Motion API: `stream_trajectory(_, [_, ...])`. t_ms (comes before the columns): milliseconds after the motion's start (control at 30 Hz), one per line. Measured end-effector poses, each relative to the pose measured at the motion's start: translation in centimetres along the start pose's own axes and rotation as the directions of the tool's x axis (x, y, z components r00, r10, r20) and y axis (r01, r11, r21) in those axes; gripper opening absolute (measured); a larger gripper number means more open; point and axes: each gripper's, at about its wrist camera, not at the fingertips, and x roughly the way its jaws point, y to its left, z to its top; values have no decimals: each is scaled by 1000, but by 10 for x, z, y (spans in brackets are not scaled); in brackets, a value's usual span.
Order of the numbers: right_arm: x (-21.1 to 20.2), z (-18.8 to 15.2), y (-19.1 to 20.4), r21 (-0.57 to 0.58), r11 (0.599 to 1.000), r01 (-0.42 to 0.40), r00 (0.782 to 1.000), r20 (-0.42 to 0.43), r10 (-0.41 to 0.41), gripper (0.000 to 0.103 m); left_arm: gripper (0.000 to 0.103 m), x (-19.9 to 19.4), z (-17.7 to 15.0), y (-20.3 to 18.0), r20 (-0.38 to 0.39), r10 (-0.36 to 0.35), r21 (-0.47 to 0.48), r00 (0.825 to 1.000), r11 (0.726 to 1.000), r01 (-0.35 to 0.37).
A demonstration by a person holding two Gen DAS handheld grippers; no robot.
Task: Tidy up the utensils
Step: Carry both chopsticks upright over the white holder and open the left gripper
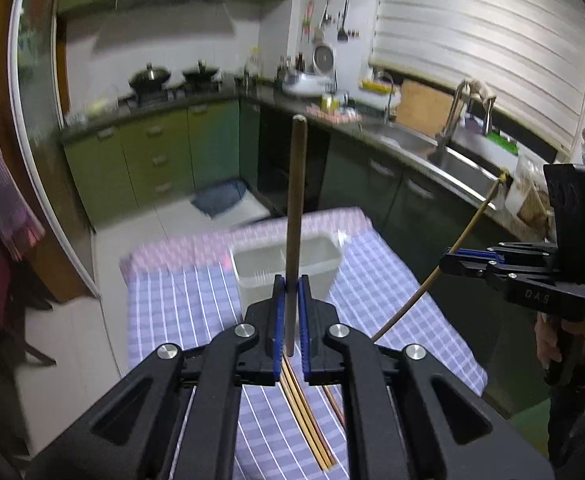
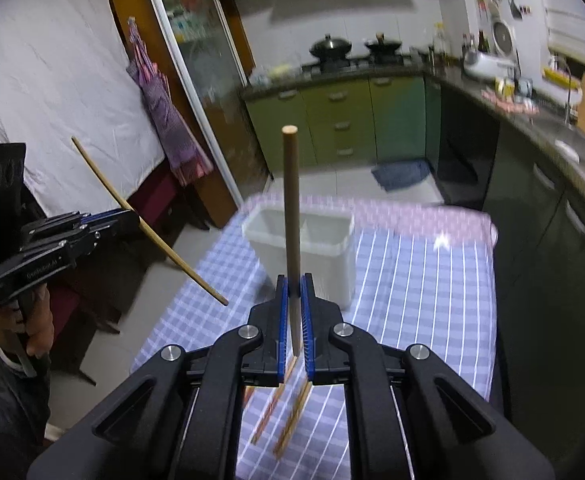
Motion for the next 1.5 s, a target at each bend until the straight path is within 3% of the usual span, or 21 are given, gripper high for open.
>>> stream_trajectory(233, [2,63,7,-12,1000,-5,996,88,6,7,7,5,50,3,133,42,8,990,999,-43])
stream_trajectory(333, [11,85,7,-13,1000,3,993,118,-1,7,7,19,61,5,154,47,8,987,999,-48])
stream_trajectory(600, [54,115,-4,-13,999,35,993,111,-34,7,7,76,62,21,126,77,-18,989,997,-75])
stream_trajectory(833, [82,116,-16,-14,999,47,995,90,-45,7,7,118,50,32,86,74,-31,994,997,-72])
stream_trajectory(1100, [100,110,-22,-10,999,43,998,56,-43,7,7,154,27,37,-18,66,-34,998,997,-66])
stream_trajectory(1167, [104,109,-23,-7,999,39,998,50,-39,7,16,159,21,37,-41,59,-38,997,997,-60])
stream_trajectory(1233, [108,106,-24,-4,999,37,998,45,-37,7,34,162,17,38,-50,55,-45,997,997,-57])
stream_trajectory(1500, [121,97,-28,1,999,37,999,24,-37,7,42,121,14,38,7,46,-69,999,997,-45])
